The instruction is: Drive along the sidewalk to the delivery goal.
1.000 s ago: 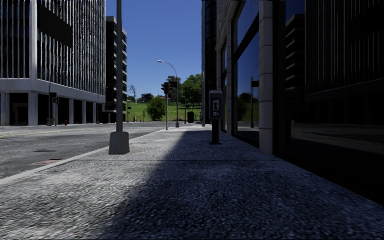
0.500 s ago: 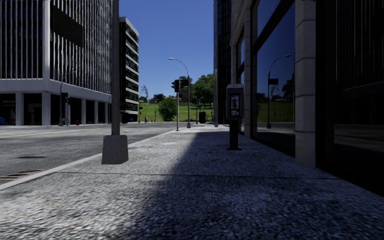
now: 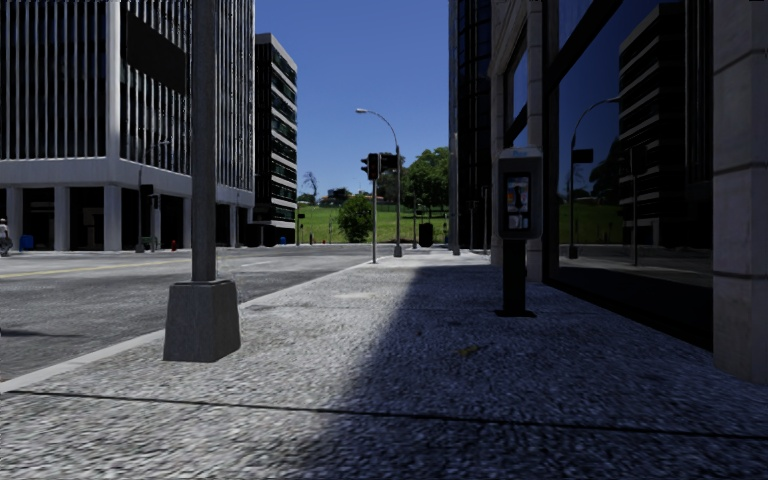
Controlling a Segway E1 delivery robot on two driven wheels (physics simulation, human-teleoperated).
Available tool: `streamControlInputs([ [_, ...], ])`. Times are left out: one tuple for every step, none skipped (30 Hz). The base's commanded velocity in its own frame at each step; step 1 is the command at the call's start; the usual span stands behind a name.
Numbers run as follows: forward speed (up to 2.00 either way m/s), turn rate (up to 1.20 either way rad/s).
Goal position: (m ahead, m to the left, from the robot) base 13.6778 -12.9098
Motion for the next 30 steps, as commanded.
streamControlInputs([
  [2.0,0.0],
  [2.0,0.0],
  [2.0,0.0],
  [2.0,0.0],
  [2.0,0.0],
  [2.0,0.0],
  [2.0,0.0],
  [2.0,0.0],
  [2.0,0.0],
  [2.0,0.0],
  [2.0,0.0],
  [2.0,0.0],
  [2.0,0.0],
  [2.0,0.0],
  [2.0,0.0],
  [2.0,0.0],
  [2.0,0.0],
  [2.0,0.0],
  [2.0,0.0],
  [2.0,0.0],
  [2.0,0.0],
  [2.0,0.0],
  [2.0,0.0],
  [2.0,0.0],
  [2.0,0.0],
  [2.0,0.0],
  [2.0,0.0],
  [2.0,0.0],
  [2.0,0.0],
  [2.0,0.0],
])
